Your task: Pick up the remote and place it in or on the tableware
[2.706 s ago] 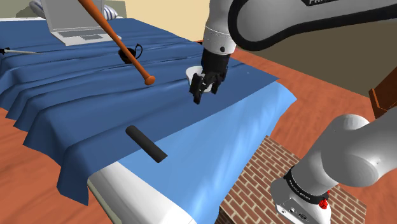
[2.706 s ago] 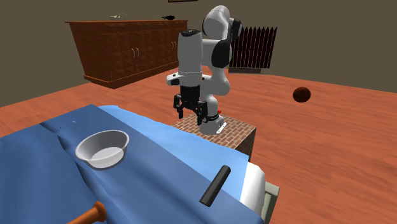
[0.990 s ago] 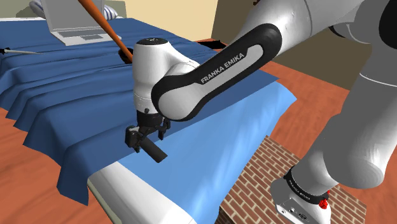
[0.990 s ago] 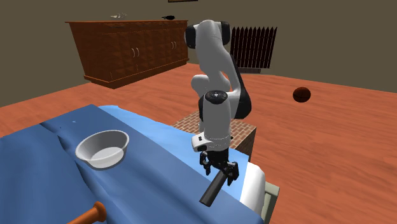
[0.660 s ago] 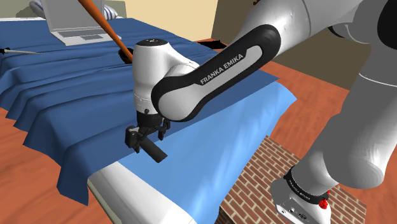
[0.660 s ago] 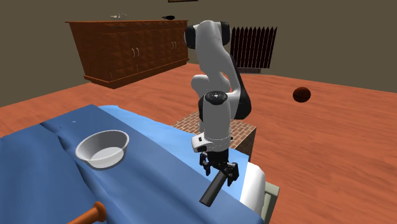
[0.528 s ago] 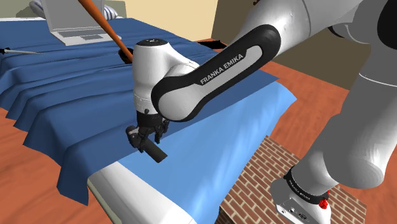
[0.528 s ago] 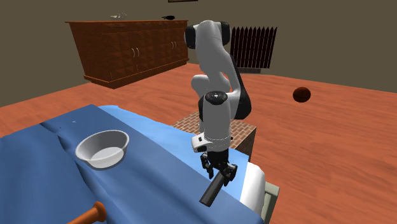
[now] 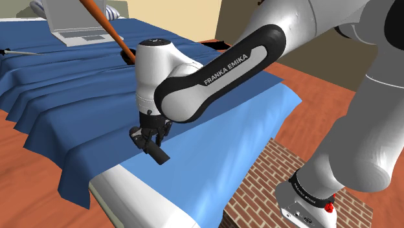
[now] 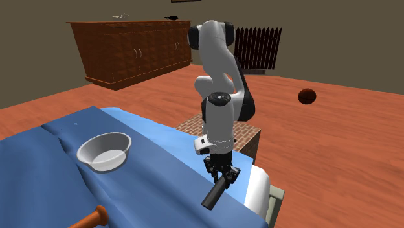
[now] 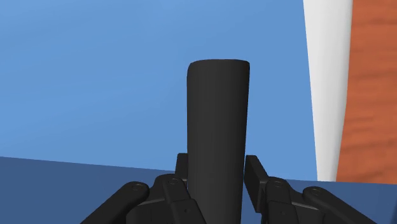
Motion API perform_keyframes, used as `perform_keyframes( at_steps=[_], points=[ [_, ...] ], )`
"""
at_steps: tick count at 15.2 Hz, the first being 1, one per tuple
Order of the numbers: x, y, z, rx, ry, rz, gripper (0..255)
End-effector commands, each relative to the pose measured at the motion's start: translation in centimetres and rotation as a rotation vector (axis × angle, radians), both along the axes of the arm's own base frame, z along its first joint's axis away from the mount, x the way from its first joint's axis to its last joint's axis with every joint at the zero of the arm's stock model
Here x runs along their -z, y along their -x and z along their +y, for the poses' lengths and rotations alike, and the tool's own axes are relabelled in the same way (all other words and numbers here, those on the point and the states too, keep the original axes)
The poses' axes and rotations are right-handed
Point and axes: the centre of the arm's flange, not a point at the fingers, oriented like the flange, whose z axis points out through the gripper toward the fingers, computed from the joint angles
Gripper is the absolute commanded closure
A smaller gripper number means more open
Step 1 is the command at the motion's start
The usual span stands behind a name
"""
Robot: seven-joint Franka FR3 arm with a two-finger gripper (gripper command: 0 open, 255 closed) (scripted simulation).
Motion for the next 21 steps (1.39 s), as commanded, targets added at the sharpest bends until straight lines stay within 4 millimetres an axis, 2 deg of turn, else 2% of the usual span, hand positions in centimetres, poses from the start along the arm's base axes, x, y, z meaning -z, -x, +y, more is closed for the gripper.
perform_keyframes(
  at_steps=[1, 21],
  points=[
    [0.2, 0.2, 0.2, -0.004, -0.001, 0.004, 255],
    [-10.4, 0.2, 0.2, -0.004, -0.001, 0.004, 255]
  ],
)
